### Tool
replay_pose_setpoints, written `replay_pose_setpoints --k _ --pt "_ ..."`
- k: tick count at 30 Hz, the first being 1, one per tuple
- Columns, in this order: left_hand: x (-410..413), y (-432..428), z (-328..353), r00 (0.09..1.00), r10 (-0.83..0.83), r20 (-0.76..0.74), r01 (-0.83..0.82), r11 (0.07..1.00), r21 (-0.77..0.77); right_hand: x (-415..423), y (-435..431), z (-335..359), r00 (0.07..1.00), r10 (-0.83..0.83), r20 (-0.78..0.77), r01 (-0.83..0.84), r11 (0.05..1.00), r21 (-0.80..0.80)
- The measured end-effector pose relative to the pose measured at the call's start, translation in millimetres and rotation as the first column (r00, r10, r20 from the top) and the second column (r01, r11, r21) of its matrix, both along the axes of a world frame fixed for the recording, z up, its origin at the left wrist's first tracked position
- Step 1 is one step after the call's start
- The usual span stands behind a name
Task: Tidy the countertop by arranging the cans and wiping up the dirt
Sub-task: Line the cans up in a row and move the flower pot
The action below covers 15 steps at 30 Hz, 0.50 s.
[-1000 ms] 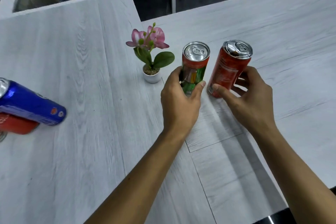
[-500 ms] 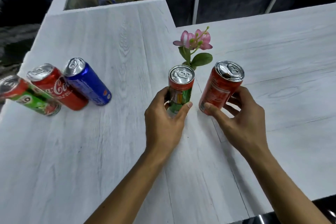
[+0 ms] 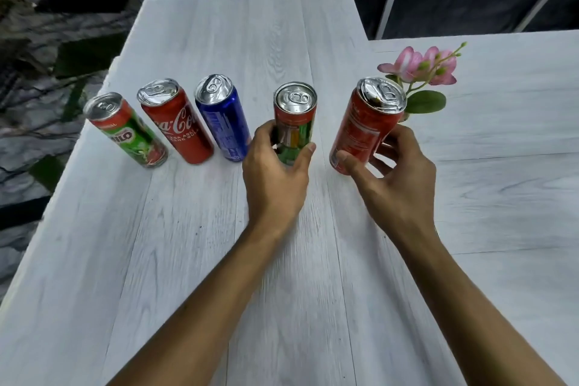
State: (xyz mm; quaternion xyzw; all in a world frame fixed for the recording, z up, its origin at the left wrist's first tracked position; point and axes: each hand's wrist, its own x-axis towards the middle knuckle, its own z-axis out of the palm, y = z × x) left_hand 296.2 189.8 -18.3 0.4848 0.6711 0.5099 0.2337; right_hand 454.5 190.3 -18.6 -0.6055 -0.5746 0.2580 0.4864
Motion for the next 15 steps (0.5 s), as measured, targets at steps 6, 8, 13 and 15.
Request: replay_pose_setpoints --k 6,8,13,15 --pt "-3 14 3 0.998 0.059 -0.024 -0.059 0.998 0.008 -19 18 3 1.0 -0.001 -0.007 0.001 1.0 0.006" --pt "-3 18 3 0.997 0.071 -0.036 -0.071 0.997 0.012 -25 22 4 1.0 -0.002 -0.004 0.002 1.0 0.001" --pt "-2 24 -1 0.996 0.081 -0.034 -0.08 0.997 0.012 -36 28 4 1.0 -0.014 -0.015 0.014 1.0 -0.012" --pt "-2 24 -2 0.996 0.084 -0.027 -0.084 0.996 0.008 -38 30 4 1.0 -0.014 -0.012 0.014 1.0 -0.016"
